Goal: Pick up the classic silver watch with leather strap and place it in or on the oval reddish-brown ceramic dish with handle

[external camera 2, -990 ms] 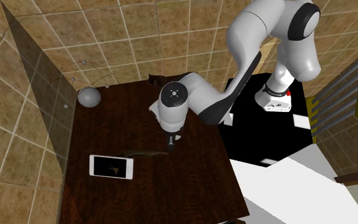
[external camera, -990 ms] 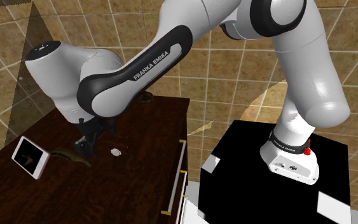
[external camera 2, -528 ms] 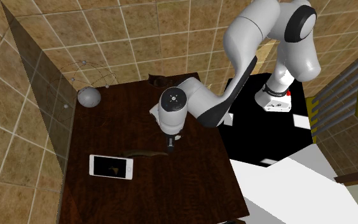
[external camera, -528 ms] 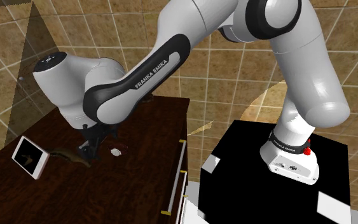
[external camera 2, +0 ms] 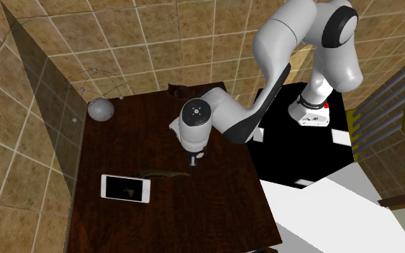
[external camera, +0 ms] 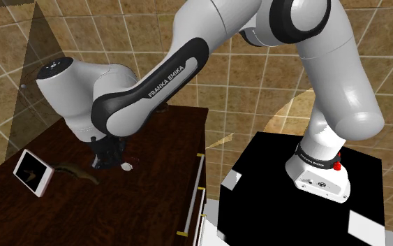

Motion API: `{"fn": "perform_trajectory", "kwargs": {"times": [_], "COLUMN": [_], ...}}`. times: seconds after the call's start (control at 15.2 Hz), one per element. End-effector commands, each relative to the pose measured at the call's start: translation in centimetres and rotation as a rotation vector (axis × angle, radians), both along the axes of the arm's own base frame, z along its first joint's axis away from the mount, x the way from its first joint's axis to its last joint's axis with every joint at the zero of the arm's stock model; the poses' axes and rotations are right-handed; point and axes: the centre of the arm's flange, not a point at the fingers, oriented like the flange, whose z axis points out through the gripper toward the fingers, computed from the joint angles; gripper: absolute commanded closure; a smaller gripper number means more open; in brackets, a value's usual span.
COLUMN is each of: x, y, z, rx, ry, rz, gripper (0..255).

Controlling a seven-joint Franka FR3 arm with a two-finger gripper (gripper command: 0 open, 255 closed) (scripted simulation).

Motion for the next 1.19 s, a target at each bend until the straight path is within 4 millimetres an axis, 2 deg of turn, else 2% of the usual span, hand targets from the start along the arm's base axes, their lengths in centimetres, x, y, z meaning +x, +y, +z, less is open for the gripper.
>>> {"fn": "perform_trajectory", "kwargs": {"times": [0.0, 0.33, 1.12], "x": [0.0, 0.0, 0.0], "y": [0.0, 0.0, 0.0], "z": [0.0, 0.0, 6.3], "rx": [0.000, 0.000, 0.000], "ry": [0.000, 0.000, 0.000], "rz": [0.000, 0.000, 0.000], "gripper": [255, 255, 255]}}
